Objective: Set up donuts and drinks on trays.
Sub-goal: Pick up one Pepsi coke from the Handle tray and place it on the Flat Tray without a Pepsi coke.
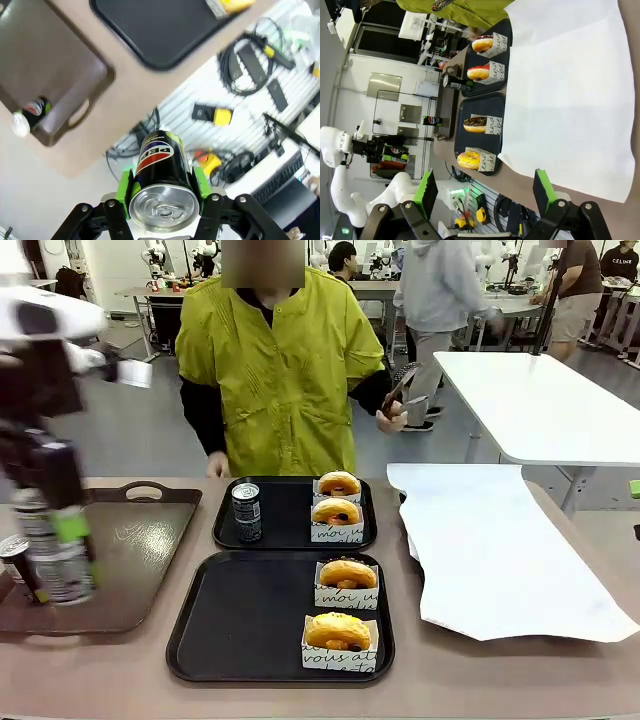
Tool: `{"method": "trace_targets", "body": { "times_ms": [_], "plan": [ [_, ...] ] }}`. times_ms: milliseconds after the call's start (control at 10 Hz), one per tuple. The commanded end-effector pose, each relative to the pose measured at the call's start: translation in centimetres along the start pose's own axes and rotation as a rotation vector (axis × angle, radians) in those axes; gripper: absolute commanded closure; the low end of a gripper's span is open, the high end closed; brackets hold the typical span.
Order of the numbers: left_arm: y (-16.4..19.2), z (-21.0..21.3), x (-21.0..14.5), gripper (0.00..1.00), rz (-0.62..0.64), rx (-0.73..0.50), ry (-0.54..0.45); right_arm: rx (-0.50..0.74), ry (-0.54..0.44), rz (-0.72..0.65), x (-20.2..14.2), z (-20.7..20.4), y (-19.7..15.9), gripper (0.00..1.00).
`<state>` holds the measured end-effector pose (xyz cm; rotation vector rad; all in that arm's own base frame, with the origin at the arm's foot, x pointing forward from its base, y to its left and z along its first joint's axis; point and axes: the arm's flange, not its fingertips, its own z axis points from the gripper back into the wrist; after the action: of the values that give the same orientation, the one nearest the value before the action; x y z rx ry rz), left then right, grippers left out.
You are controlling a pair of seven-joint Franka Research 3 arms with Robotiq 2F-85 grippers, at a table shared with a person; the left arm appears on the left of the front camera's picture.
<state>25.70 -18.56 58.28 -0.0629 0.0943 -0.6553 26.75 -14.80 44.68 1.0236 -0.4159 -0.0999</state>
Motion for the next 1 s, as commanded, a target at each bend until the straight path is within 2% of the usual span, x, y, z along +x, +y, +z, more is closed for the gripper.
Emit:
{"method": "trace_targets", "body": {
  "times_ms": [0, 100, 300, 500, 600, 700, 900],
  "plan": [
    [-2.6, -4.3, 7.5, 0.41, 0.095, 0.023, 0.02, 0.003, -0.003, 0.002, 0.1, -0.1, 0.0, 0.0],
    [-3.6, -6.1, 9.6, 0.41, 0.118, 0.037, 0.027, 0.003, -0.003, 0.002, 0.1, -0.1, 0.0, 0.0],
    [-5.0, -8.7, 11.7, 0.41, 0.126, 0.074, -0.066, 0.003, -0.003, 0.002, 0.1, -0.1, 0.0, 0.0],
    [-4.9, -10.9, 12.5, 0.41, 0.127, 0.128, -0.173, 0.003, -0.003, 0.002, 0.1, -0.1, 0.0, 0.0],
    [-4.3, -11.1, 12.2, 0.41, 0.087, 0.085, -0.18, 0.003, -0.003, 0.002, 0.1, -0.1, 0.0, 0.0],
    [-5.2, -10.6, 13.1, 0.41, 0.107, 0.072, -0.106, 0.003, -0.003, 0.002, 0.1, -0.1, 0.0, 0.0],
    [-5.2, -10.6, 13.1, 0.41, 0.107, 0.072, -0.106, 0.003, -0.003, 0.002, 0.1, -0.1, 0.0, 0.0]
  ]
}}
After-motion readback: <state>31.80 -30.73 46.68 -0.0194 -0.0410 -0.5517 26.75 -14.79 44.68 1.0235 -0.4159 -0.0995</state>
